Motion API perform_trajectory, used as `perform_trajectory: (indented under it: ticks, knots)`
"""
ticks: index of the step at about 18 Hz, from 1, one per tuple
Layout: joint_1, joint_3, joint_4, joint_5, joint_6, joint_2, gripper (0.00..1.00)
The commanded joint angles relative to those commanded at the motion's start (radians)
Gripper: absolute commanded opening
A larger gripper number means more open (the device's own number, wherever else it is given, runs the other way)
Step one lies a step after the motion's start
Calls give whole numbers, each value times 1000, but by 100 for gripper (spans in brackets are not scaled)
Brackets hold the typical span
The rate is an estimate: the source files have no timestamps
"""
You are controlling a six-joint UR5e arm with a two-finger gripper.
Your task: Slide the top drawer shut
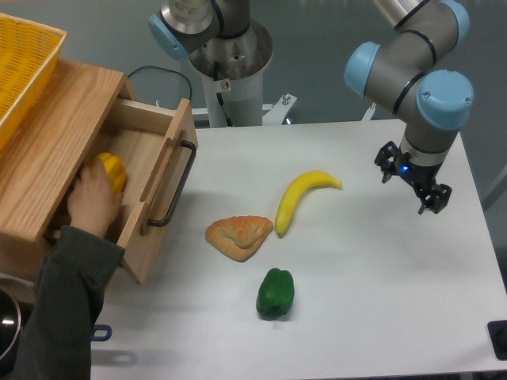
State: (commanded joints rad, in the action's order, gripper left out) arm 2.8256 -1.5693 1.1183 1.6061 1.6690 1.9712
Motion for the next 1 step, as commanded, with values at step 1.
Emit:
perform_trajectory:
  ticks: [1]
  knots:
    - [0,0,0,-2,-3,0,100]
